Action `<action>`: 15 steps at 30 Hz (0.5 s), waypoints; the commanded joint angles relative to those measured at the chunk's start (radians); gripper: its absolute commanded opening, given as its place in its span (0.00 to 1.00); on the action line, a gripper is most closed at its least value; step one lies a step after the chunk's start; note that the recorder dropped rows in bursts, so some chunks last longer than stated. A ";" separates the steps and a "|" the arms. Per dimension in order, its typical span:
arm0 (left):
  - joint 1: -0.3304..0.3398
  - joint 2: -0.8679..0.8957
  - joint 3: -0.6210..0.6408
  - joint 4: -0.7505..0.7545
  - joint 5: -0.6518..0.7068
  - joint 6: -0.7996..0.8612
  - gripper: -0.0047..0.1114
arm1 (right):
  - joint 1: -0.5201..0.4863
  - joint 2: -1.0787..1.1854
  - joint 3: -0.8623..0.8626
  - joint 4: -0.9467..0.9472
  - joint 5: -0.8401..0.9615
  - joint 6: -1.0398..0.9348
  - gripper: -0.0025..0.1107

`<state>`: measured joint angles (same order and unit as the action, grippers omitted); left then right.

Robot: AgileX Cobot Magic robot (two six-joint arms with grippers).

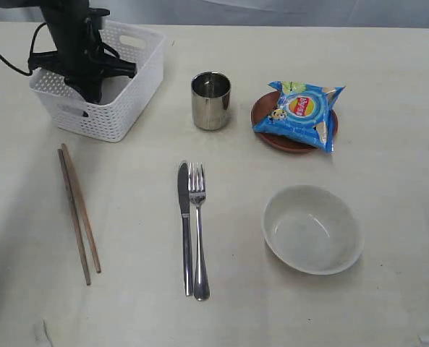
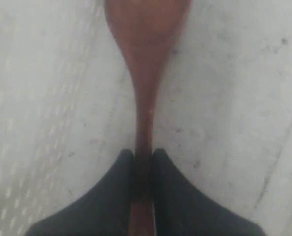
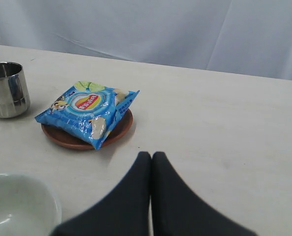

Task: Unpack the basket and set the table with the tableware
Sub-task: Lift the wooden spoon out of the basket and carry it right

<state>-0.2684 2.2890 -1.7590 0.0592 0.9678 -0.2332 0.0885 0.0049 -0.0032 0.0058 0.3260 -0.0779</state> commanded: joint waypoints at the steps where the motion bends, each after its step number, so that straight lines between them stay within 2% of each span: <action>1: 0.002 0.014 0.010 -0.071 -0.031 0.021 0.04 | -0.005 -0.005 0.003 -0.006 -0.004 0.002 0.02; 15: 0.002 -0.136 0.010 -0.059 -0.086 0.051 0.04 | -0.005 -0.005 0.003 -0.006 -0.004 0.002 0.02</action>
<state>-0.2684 2.1901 -1.7573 0.0000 0.8846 -0.1915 0.0885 0.0049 -0.0032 0.0058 0.3260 -0.0779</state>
